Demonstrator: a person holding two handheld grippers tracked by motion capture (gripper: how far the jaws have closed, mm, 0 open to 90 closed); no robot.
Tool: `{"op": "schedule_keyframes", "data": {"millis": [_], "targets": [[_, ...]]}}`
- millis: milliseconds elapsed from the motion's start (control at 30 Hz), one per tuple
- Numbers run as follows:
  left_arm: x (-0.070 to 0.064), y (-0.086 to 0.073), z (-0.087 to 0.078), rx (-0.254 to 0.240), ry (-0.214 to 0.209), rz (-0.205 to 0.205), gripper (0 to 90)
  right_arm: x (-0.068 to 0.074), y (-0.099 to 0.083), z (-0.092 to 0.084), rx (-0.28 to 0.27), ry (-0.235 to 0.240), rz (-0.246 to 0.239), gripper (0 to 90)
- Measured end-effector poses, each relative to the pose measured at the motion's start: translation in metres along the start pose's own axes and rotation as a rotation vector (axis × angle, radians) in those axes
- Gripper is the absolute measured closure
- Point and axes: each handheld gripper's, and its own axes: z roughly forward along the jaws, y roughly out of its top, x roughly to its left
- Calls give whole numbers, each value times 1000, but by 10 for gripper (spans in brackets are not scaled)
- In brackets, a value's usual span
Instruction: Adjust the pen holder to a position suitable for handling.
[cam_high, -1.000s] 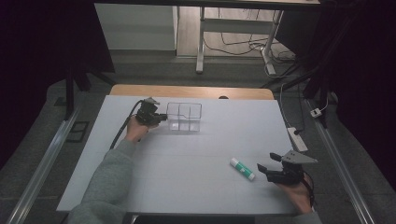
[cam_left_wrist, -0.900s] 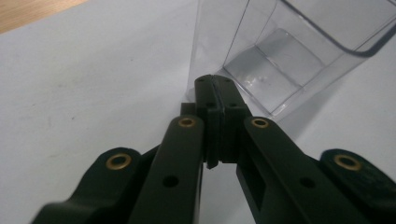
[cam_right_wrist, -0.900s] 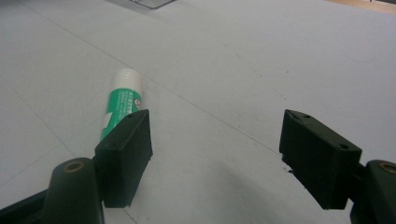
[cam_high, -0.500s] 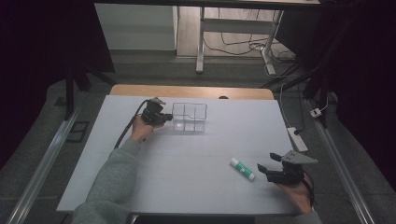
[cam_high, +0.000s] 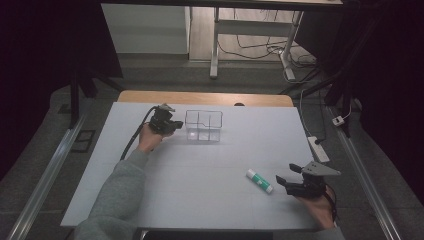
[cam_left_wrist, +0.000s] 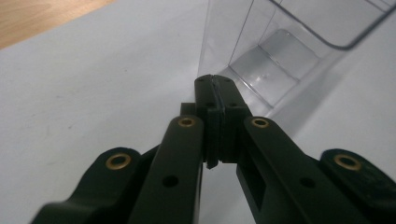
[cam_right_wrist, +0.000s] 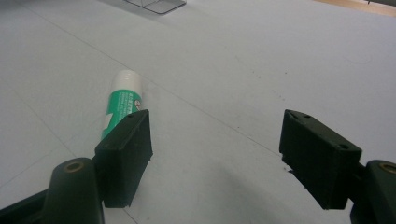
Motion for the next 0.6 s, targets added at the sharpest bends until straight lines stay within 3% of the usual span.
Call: {"op": "schedule_keyframes", "data": {"millis": [200, 367, 467, 600], "targets": [[-10, -16, -24, -28, -3, 18, 883, 0, 0, 0, 1, -2, -4, 254], [-25, -32, -45, -37, -17, 45, 811, 1, 0, 1, 1, 0, -4, 254], [-34, -44, -56, -30, -46, 79, 685, 1, 0, 1, 0, 3, -3, 254], [-43, -62, -68, -38, -34, 70, 518, 2, 0, 2, 7, 5, -9, 255]]}}
